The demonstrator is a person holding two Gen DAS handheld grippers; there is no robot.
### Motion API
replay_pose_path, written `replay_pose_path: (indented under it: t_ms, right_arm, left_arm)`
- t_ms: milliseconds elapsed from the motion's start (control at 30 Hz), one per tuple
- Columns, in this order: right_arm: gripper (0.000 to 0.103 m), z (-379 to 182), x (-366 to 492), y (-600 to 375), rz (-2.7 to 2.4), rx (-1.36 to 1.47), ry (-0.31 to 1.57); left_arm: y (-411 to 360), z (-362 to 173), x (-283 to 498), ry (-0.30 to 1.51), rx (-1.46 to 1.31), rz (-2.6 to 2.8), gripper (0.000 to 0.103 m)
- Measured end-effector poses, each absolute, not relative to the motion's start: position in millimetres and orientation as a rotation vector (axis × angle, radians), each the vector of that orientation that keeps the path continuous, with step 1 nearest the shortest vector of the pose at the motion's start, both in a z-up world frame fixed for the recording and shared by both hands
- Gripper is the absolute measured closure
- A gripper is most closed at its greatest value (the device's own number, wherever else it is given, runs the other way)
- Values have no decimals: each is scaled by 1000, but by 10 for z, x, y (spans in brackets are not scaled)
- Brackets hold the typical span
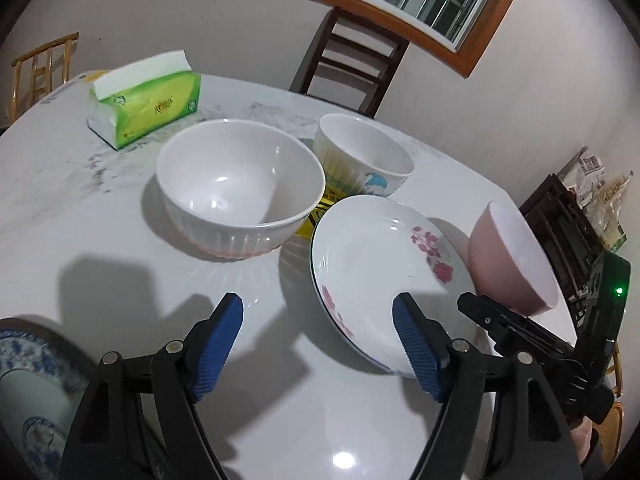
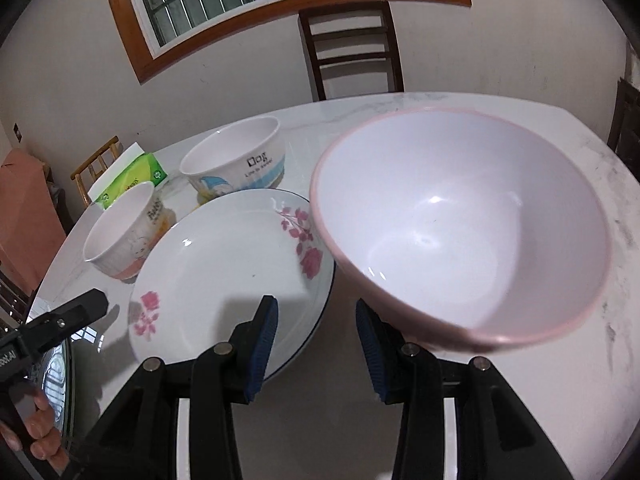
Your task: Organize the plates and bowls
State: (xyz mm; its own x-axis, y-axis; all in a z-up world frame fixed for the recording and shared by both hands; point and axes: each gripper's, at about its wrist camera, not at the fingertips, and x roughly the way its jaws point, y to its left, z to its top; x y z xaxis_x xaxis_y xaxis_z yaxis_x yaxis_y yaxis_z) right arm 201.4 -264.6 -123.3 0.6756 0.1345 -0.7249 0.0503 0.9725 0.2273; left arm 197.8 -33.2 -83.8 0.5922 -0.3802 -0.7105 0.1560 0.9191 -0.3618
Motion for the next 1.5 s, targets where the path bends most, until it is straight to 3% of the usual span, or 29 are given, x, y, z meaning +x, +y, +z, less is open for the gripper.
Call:
replay_pose_path:
  t_ms: [300,600,767,967,1500]
  right_arm:
    - [62,-1360,2266,-2668,88,249,846]
    - [77,-1363,2421,-2705,111,224,851]
    - [84,-1365,2436,-2653,149,206,857]
    - [85,-1364,2357,-2657,141,229,857]
    - [85,-1361,1891,-2548,142,225,895]
  left_arm:
    - [-480,-1032,2239,947,-268,-324,42]
    - [-564,-1097,2382,946,-258,-313,54]
    - [-669,-1117,2375,936,-189,-338,75]
    - [-656,-1114,2346,946,-197,-323,80]
    - [-593,-1108,1865,980,-172,-334,83]
